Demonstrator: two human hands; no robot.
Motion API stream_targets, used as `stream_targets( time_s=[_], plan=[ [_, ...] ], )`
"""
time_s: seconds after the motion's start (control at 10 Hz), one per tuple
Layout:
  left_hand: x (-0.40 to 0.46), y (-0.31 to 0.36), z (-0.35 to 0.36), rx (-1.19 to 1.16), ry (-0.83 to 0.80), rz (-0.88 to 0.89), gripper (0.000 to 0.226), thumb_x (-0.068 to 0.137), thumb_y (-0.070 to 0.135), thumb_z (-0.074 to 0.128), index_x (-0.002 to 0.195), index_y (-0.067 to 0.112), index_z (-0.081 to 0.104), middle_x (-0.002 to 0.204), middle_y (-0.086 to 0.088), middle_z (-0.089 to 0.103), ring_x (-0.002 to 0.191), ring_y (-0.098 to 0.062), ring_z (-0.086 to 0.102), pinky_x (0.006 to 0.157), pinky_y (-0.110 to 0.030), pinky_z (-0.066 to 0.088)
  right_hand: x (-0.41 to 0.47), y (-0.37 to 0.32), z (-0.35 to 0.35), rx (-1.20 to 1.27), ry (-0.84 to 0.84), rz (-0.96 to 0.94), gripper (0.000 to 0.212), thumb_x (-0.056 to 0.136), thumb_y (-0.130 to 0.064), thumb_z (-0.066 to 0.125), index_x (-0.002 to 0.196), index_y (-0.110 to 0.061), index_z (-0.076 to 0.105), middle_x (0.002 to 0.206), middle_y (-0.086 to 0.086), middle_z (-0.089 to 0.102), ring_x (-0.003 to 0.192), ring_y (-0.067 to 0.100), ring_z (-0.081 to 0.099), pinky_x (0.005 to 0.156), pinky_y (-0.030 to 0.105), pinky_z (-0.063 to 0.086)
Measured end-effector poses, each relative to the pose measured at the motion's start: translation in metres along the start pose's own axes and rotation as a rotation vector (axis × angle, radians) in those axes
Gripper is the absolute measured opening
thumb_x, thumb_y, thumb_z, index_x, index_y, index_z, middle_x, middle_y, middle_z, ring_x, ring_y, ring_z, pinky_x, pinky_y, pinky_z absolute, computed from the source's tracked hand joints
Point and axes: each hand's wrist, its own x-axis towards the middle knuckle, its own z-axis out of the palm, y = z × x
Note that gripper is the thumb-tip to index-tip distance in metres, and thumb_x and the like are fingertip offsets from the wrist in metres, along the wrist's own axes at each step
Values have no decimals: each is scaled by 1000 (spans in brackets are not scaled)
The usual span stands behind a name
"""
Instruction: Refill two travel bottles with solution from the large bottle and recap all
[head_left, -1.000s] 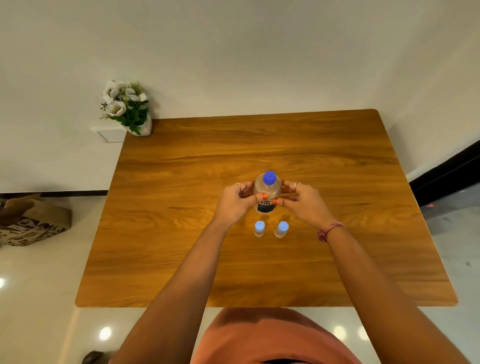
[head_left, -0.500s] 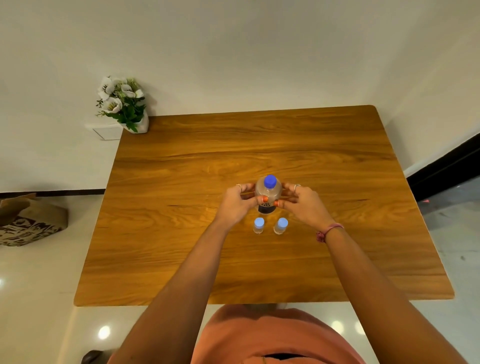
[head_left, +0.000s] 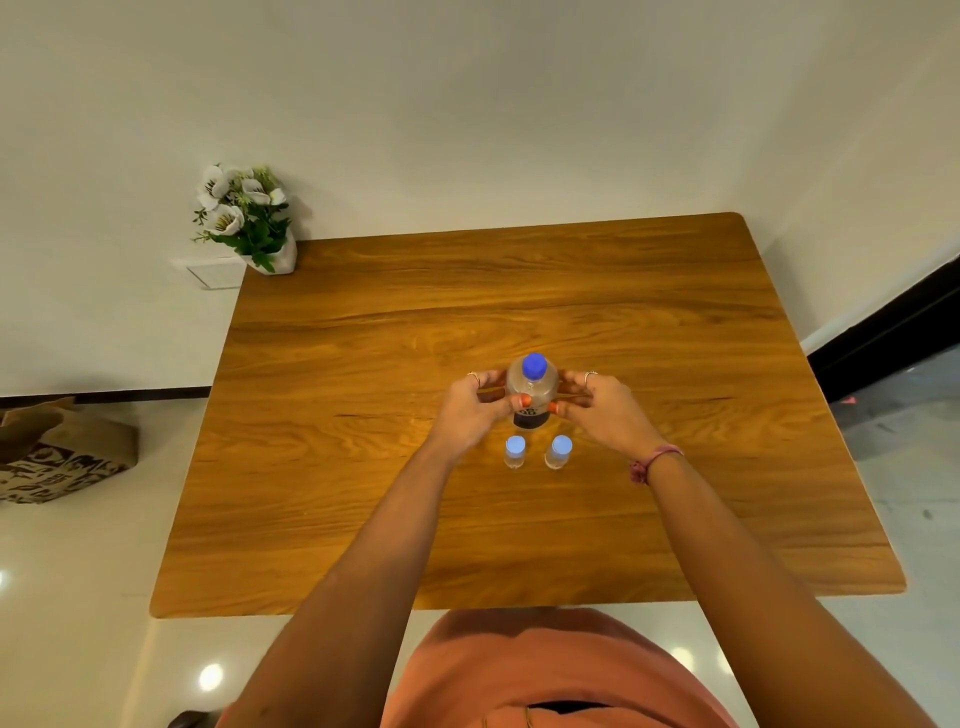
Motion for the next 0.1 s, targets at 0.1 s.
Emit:
stream_targets(
  time_s=[0.1],
  plan=[
    [-1, 3, -1, 15, 4, -1, 51, 78, 13, 74, 125, 11, 56, 120, -2, 63, 109, -14, 58, 86, -24, 47, 1, -1, -1, -33, 2, 8, 51, 83, -6, 67, 131, -9, 51, 121, 3, 63, 110, 16, 60, 95, 33, 49]
  ],
)
